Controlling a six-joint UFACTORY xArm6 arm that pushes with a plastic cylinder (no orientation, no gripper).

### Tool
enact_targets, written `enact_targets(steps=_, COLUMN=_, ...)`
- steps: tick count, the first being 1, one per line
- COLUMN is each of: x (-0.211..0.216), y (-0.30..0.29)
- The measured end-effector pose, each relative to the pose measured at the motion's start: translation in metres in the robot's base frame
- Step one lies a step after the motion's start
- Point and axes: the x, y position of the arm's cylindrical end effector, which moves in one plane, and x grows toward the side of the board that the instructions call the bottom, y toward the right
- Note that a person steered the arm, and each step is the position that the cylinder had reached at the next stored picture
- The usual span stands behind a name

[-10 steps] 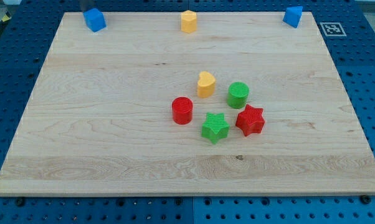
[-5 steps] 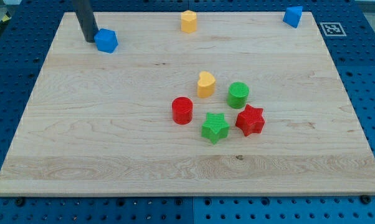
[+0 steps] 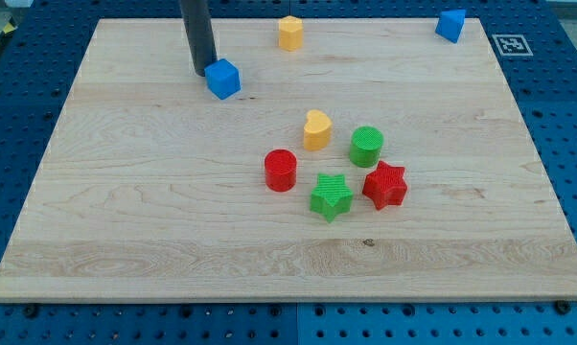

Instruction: Slide the blue vertically to the red circle

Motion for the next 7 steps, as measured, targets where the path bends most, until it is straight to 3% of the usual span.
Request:
enact_targets(steps=3, x=0.041, y=0.034)
enact_targets(steps=7, x=0.036, y=0.052)
